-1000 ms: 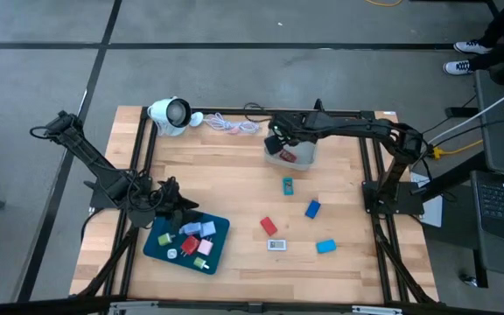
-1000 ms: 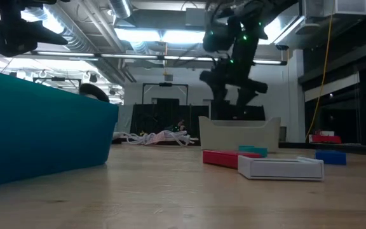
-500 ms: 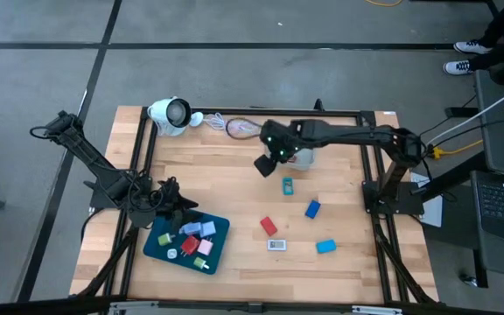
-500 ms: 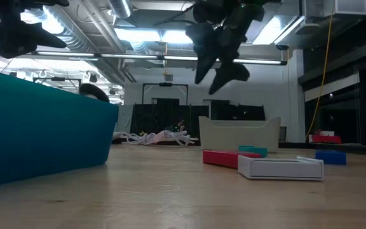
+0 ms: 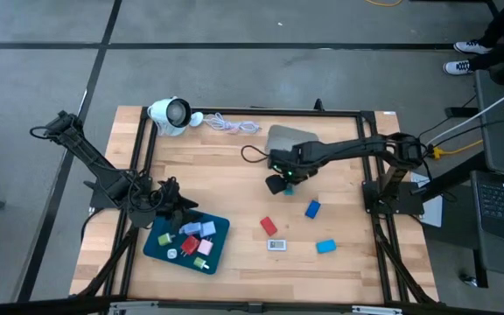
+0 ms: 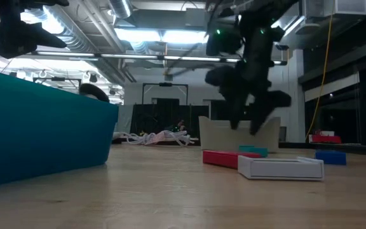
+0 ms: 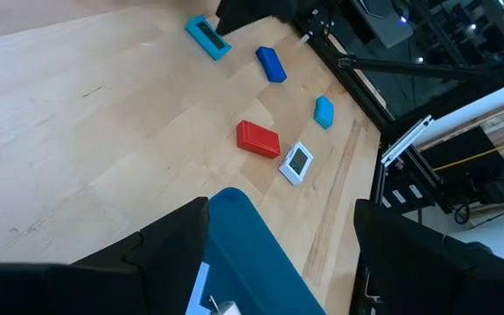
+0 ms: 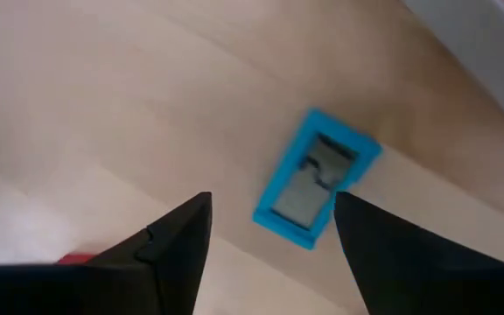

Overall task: Pick & Place Office items
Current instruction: Put the top red digital clock into the gray bin

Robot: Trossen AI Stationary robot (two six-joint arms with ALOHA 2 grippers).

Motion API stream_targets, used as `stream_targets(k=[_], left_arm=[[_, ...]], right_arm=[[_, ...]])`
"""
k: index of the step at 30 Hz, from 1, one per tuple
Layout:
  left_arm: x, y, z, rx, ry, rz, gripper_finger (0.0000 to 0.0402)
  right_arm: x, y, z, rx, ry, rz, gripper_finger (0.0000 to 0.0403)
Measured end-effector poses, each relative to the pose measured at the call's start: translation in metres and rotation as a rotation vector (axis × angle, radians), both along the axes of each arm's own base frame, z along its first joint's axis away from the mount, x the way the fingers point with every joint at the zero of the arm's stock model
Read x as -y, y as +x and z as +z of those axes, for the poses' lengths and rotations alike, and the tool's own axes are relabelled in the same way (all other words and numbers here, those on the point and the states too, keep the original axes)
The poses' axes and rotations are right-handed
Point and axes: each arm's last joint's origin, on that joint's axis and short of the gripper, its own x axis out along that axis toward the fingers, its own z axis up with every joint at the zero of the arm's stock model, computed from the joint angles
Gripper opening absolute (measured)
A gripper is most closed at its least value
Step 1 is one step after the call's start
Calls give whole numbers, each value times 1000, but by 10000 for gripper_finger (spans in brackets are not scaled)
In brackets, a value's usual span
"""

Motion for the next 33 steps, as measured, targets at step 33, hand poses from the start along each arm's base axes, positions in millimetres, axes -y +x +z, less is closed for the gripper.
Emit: stream_targets(k=[33], left_arm=[[1, 0, 0, -9, -21, -17, 281]], right_arm=[[1, -11, -30, -20, 20, -245, 245]])
